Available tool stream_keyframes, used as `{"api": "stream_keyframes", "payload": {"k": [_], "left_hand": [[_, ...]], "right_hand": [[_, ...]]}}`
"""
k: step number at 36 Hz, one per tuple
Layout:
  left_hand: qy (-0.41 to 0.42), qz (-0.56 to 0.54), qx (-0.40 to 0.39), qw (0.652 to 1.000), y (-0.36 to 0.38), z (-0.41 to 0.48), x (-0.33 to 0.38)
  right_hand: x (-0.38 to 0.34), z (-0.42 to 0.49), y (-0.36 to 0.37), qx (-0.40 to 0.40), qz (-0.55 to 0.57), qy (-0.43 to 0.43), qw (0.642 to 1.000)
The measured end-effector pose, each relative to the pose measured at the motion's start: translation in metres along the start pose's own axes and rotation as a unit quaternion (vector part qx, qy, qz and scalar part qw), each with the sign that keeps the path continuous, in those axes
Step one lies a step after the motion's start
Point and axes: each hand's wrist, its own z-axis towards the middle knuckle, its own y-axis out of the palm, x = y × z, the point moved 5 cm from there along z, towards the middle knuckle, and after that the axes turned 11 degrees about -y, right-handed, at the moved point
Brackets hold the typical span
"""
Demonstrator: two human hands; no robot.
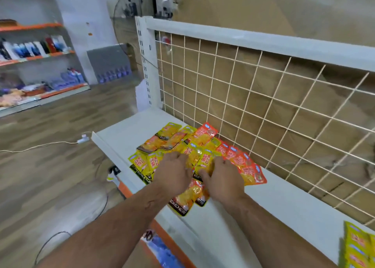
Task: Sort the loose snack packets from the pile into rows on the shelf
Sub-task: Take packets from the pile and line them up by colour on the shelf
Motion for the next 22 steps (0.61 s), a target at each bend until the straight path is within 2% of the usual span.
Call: {"api": "stream_keyframes", "payload": {"k": [8, 12, 18, 22], "left_hand": [[-0.023, 0.056, -0.051, 0.997, 0.004, 0.032, -0.002], [-0.022, 0.031, -0.077, 0.996, -0.003, 0.041, -0.002], [0.002, -0.026, -0.039, 0.999, -0.010, 0.050, -0.005], [0.019, -0.085, -0.049, 0.995, -0.017, 0.051, -0.006]], "right_hand": [[-0.003, 0.014, 0.002, -0.014, 0.009, 0.075, 0.997], [0.000, 0.019, 0.002, -0.023, 0.033, 0.125, 0.991], [-0.002, 0.018, -0.007, 0.050, 0.050, 0.155, 0.985], [0.001, 0.009, -0.013, 0.077, 0.085, 0.179, 0.977]]}}
